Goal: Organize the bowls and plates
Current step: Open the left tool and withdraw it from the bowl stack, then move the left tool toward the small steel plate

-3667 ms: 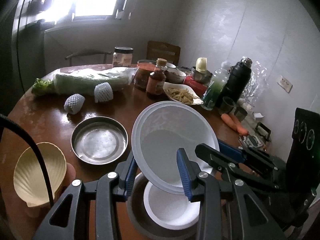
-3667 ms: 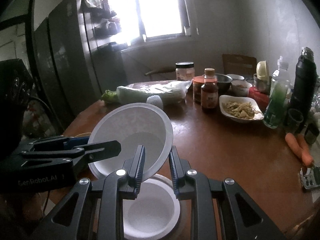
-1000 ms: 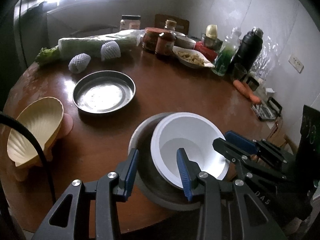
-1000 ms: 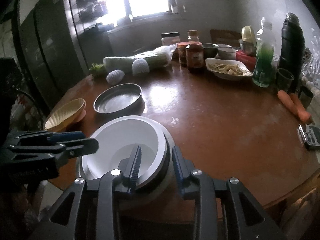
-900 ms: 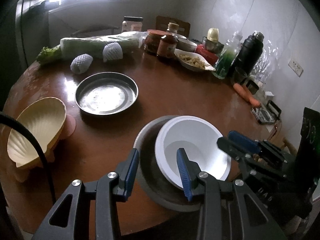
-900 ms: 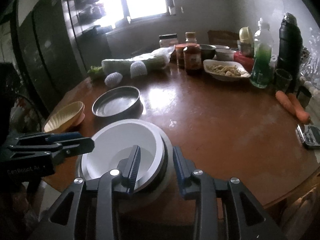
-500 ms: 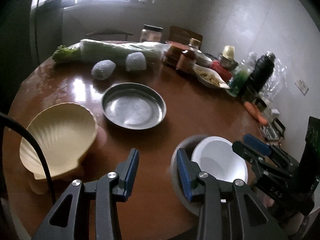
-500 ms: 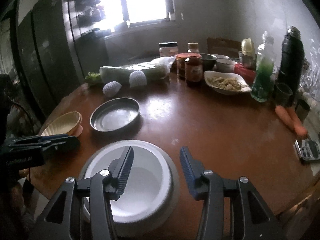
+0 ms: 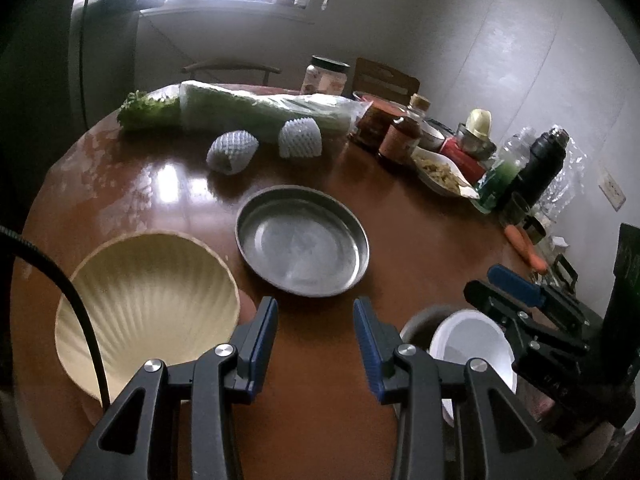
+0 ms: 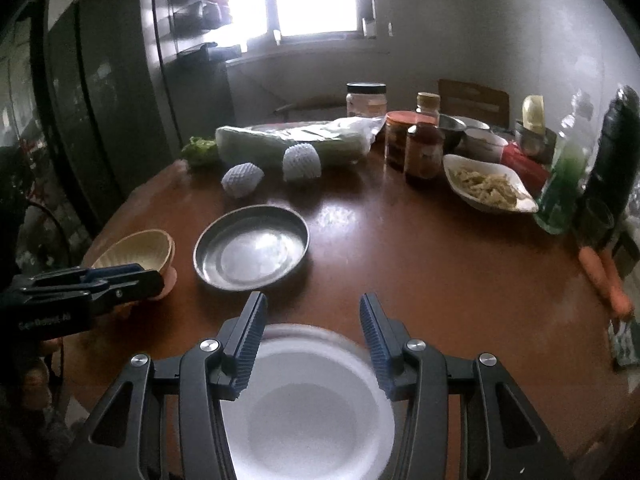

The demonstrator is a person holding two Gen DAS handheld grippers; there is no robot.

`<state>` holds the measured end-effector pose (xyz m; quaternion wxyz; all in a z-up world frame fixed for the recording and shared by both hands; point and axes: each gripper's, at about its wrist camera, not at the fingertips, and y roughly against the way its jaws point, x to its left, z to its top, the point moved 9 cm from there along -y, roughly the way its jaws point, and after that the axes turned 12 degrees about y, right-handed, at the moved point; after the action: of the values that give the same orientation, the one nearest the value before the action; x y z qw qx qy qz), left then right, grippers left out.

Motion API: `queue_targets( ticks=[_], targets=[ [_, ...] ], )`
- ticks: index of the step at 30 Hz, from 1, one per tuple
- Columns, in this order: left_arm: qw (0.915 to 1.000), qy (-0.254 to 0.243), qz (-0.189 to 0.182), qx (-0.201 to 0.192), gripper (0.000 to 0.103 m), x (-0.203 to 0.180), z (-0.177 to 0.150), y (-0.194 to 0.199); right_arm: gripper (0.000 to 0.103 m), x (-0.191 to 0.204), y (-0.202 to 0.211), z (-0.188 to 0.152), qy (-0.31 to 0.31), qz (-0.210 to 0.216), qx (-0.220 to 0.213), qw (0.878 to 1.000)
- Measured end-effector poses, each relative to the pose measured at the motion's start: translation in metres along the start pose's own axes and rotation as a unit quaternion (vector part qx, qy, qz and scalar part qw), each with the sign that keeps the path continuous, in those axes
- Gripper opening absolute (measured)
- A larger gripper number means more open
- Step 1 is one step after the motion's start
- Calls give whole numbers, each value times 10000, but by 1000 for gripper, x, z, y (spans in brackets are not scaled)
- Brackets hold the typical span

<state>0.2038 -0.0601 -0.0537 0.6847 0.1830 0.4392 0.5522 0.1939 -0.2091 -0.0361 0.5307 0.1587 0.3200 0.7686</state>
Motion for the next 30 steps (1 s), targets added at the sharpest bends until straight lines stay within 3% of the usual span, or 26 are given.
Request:
queue_targets(
  ticks=[9,14,20,30],
  targets=[
    [9998,158,109,103,39,7,51,-5,50,-8,-16,60,-51,137,103,9998],
    [9984,272,413,265,39,21,72,-18,50,-5,-29,92,39,313,172,9994],
    [9973,300,449,505,39,28,80,-38,50,-3,-62,94,146,402,520,9977],
    [9928,378,564,984,39,37,74,-78,50,-9,-117,64,155,496,1260,9907]
  ],
)
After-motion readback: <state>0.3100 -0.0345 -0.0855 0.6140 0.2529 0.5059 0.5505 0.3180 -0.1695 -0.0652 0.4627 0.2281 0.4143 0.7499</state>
